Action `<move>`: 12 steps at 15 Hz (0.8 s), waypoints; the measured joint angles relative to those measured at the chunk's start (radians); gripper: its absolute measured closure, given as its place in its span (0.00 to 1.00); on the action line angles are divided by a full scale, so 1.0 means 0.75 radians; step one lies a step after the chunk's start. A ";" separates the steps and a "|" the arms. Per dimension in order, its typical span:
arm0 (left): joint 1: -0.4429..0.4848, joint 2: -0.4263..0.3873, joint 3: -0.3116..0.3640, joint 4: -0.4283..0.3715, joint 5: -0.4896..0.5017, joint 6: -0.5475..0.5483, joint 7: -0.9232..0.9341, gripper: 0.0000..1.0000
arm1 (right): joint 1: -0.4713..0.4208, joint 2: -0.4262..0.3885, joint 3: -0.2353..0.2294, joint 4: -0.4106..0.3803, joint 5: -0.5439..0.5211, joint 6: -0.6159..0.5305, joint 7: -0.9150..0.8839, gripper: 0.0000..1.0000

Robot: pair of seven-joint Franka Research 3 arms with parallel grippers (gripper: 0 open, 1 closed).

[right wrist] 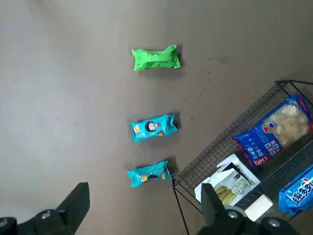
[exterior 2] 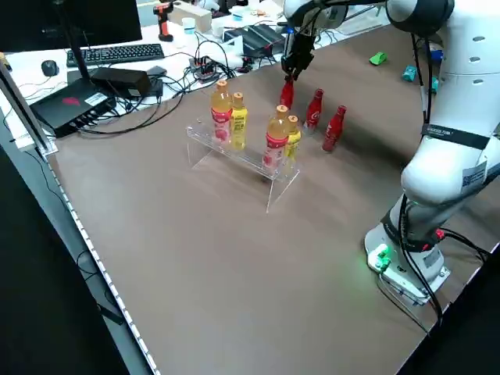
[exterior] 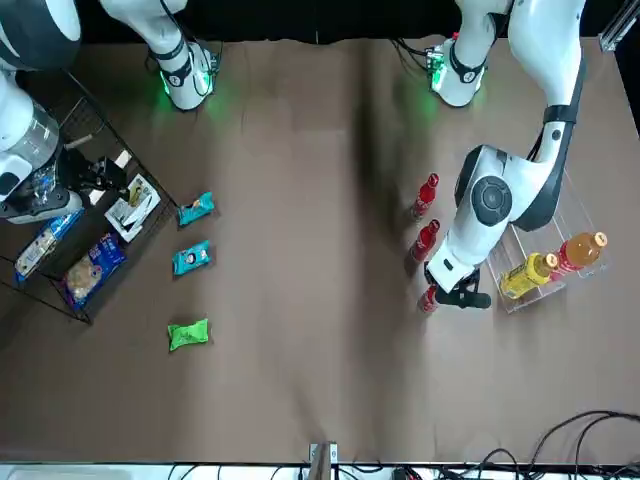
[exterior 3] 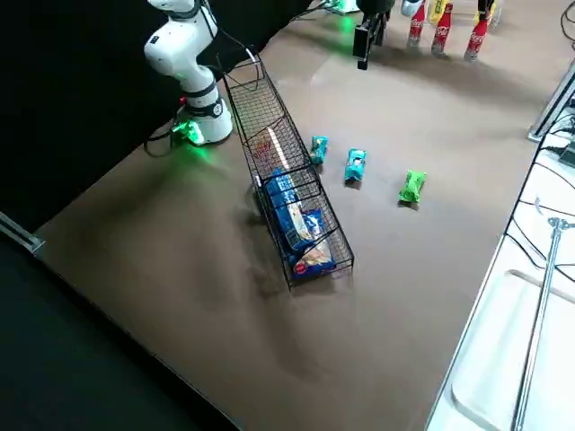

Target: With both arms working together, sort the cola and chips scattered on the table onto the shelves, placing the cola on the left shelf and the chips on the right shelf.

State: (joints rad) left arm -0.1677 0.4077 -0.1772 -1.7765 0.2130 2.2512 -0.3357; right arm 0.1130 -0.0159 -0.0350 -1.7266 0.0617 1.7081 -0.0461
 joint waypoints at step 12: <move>0.097 -0.182 -0.001 0.068 0.006 -0.417 -0.042 0.68 | 0.000 -0.002 -0.004 0.001 0.000 -0.043 0.002 0.00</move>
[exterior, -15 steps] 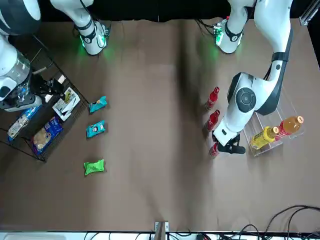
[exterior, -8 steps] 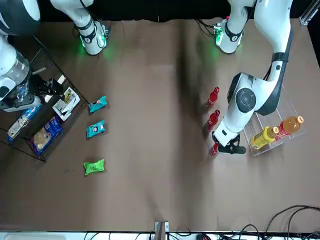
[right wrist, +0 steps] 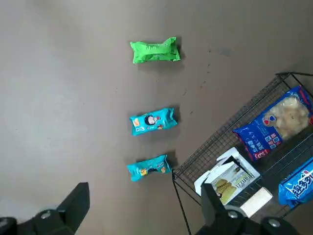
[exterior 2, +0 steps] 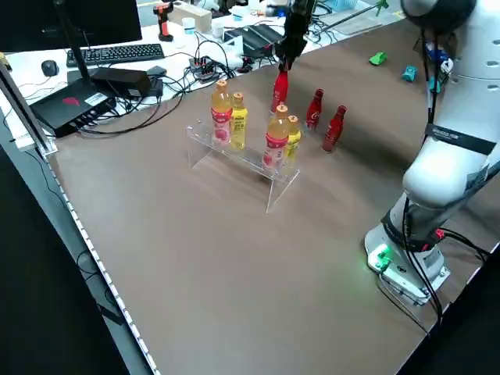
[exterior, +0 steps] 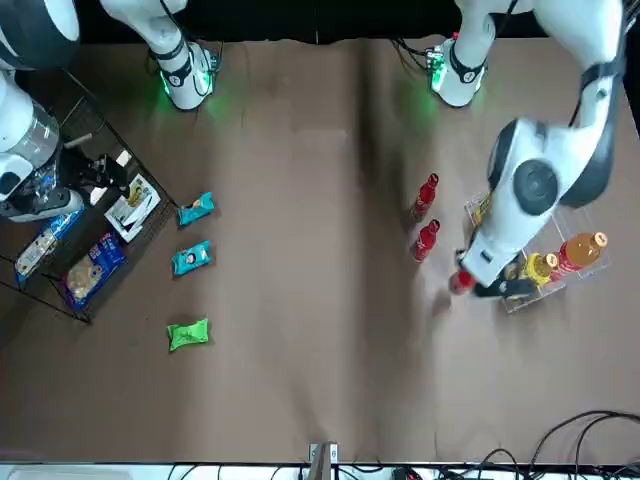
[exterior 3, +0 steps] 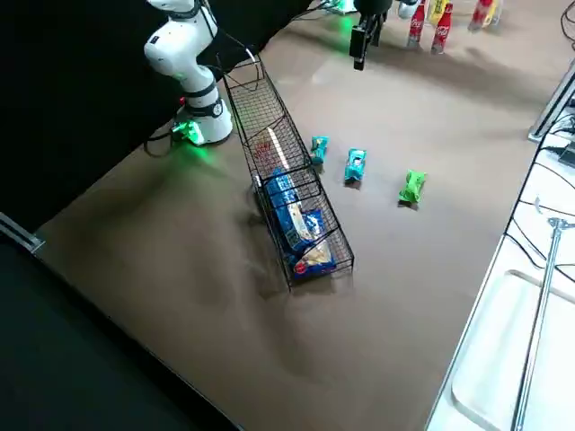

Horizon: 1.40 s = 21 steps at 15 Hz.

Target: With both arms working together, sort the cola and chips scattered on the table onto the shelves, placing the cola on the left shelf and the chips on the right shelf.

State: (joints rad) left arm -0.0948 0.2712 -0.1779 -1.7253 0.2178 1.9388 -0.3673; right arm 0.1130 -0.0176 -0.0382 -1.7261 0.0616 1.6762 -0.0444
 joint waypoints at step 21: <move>0.624 -0.629 0.005 -0.113 -0.112 -0.719 1.268 0.68 | 0.040 0.520 0.005 0.168 0.045 0.471 0.900 0.01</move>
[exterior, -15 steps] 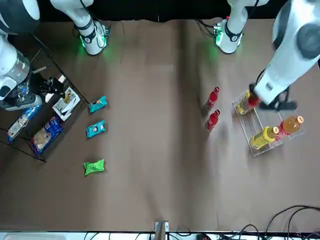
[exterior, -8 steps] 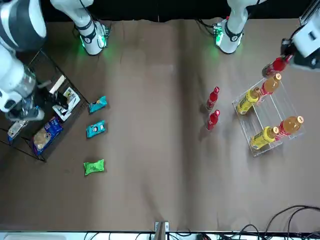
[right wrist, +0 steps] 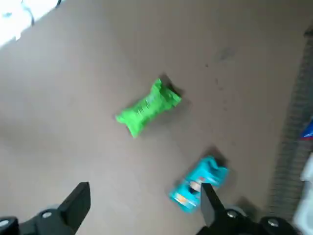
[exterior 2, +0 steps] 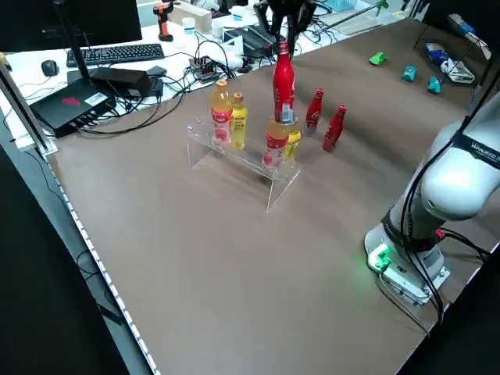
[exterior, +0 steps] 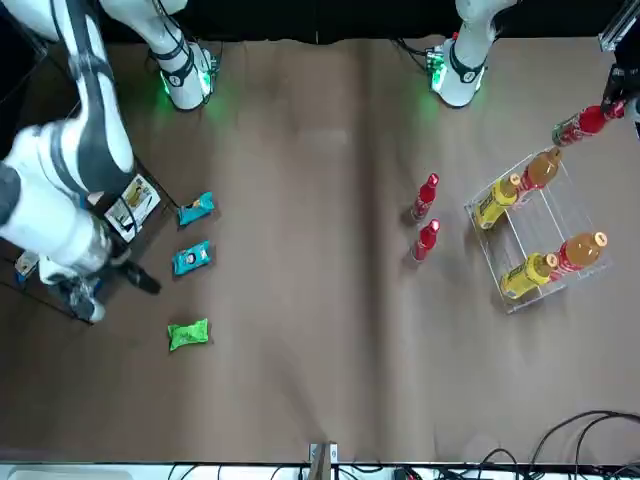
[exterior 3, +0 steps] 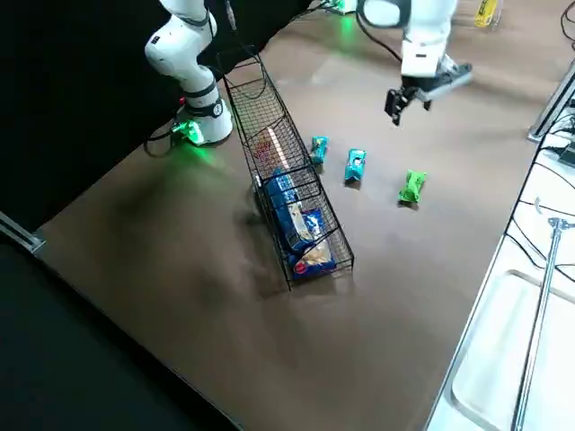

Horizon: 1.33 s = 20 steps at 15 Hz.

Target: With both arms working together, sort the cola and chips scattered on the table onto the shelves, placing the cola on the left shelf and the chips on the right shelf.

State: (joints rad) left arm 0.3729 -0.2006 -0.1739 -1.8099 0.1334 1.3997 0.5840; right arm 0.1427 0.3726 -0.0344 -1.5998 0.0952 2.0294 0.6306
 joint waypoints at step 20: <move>0.117 -0.043 -0.029 -0.447 0.000 0.567 0.032 0.29 | 0.038 0.519 -0.007 0.114 -0.055 0.376 0.737 0.16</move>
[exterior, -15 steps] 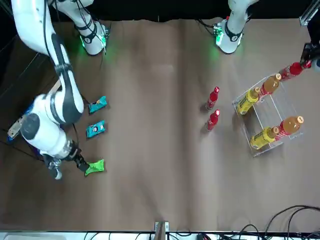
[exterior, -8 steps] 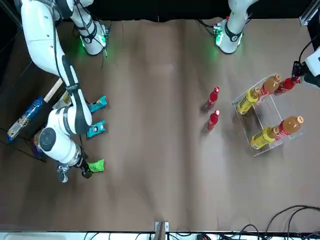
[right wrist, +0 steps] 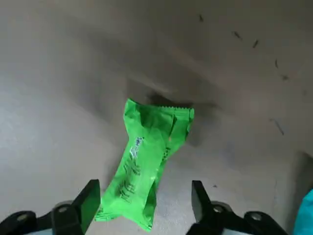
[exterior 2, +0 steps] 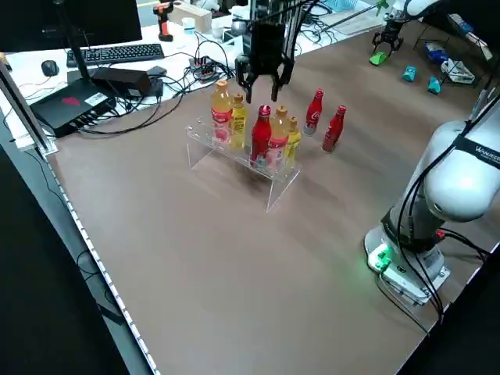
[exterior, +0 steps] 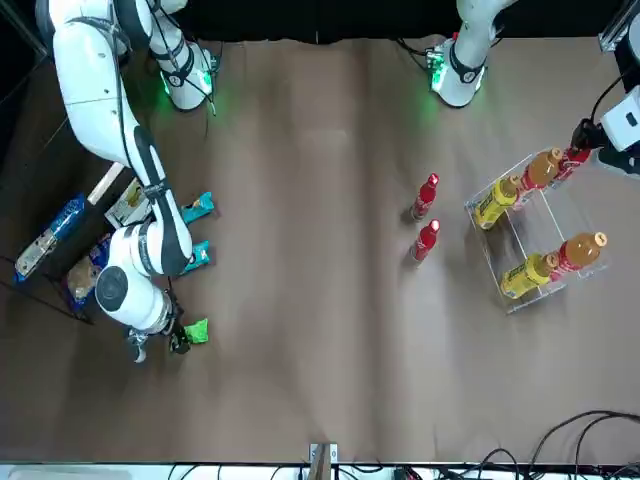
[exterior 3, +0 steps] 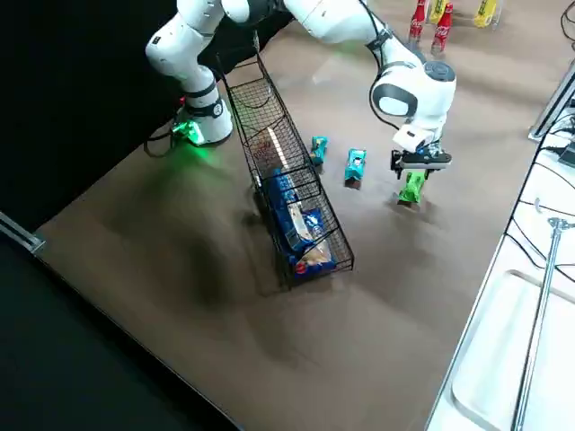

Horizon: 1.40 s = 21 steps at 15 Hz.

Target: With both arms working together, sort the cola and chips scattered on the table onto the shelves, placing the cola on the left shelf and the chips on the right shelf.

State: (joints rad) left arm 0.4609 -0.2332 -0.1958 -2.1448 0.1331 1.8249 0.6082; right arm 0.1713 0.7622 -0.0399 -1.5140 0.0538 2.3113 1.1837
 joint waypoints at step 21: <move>-0.373 0.751 -0.499 0.512 -0.009 -0.059 -1.427 0.00 | 0.002 -0.352 -0.008 0.105 -0.098 -0.667 -0.144 0.85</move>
State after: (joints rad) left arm 0.1809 0.3299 -0.5698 -1.7607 0.1264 1.7804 -0.4618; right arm 0.1731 0.4980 -0.0462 -1.4354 -0.0195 1.8108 1.0757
